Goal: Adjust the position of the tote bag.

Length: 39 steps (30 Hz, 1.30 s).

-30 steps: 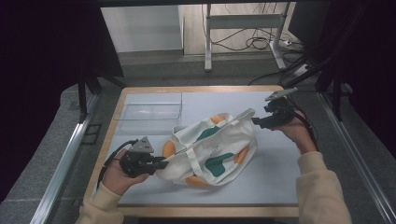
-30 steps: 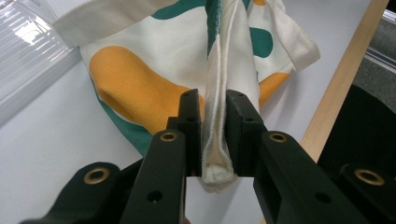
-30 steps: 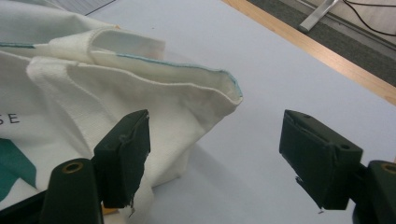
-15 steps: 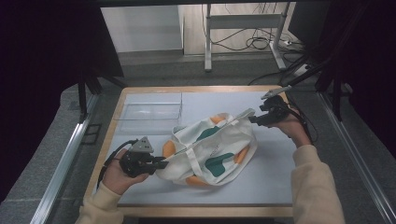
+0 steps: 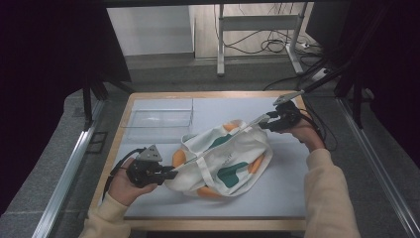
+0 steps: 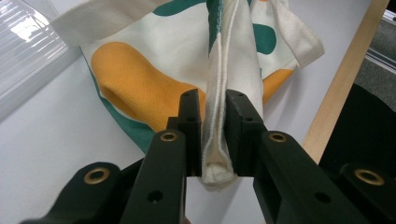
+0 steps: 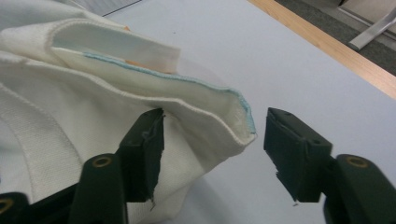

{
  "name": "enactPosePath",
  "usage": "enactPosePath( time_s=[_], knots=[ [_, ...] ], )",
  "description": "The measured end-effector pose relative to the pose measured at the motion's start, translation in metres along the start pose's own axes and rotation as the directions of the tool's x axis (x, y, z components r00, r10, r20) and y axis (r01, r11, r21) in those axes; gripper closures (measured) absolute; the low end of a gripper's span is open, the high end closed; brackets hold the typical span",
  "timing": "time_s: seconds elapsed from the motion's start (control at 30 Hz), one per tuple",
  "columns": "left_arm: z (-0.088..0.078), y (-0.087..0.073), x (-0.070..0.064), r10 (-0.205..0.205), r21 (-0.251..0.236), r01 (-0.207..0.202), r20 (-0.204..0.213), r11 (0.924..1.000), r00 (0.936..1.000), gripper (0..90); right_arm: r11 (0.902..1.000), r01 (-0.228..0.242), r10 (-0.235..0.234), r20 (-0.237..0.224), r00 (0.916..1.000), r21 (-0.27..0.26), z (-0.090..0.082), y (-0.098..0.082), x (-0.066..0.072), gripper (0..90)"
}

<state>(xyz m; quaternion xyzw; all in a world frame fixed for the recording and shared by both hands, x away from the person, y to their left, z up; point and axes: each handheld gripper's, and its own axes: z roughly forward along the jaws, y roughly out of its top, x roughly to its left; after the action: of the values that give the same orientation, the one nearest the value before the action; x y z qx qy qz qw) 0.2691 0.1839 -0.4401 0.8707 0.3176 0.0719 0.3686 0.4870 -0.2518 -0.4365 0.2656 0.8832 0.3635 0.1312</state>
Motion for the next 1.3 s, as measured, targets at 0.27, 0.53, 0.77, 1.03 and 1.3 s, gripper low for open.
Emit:
enactPosePath(
  time_s=[0.27, 0.53, 0.77, 1.03, 1.3],
  knots=[
    [0.001, 0.000, -0.001, 0.002, 0.006, -0.002, -0.005, 1.0000, 1.0000, 78.0, 0.9991, 0.034, -0.035, 0.026, 0.9991, 0.023, 0.000, 0.001, 0.006, 66.5],
    [0.002, 0.000, 0.000, -0.006, -0.002, 0.006, -0.003, 1.0000, 1.0000, 78.1, 0.9977, 0.064, -0.064, 0.030, 0.9975, 0.024, -0.006, 0.002, 0.008, 77.9],
    [0.001, -0.001, 0.001, -0.004, 0.002, 0.004, -0.004, 1.0000, 1.0000, 78.0, 0.9974, 0.066, -0.067, 0.041, 0.9969, 0.030, -0.007, 0.003, 0.011, 79.0],
    [0.000, -0.001, 0.001, -0.008, 0.000, 0.008, -0.003, 1.0000, 1.0000, 78.0, 0.9958, 0.084, -0.086, 0.045, 0.9953, 0.036, -0.011, 0.003, 0.012, 79.8],
    [-0.001, -0.001, 0.002, -0.010, -0.004, 0.010, -0.007, 0.9999, 0.9999, 78.1, 0.9954, 0.086, -0.088, 0.050, 0.9948, 0.041, -0.018, 0.004, 0.014, 80.1]
  ],
)
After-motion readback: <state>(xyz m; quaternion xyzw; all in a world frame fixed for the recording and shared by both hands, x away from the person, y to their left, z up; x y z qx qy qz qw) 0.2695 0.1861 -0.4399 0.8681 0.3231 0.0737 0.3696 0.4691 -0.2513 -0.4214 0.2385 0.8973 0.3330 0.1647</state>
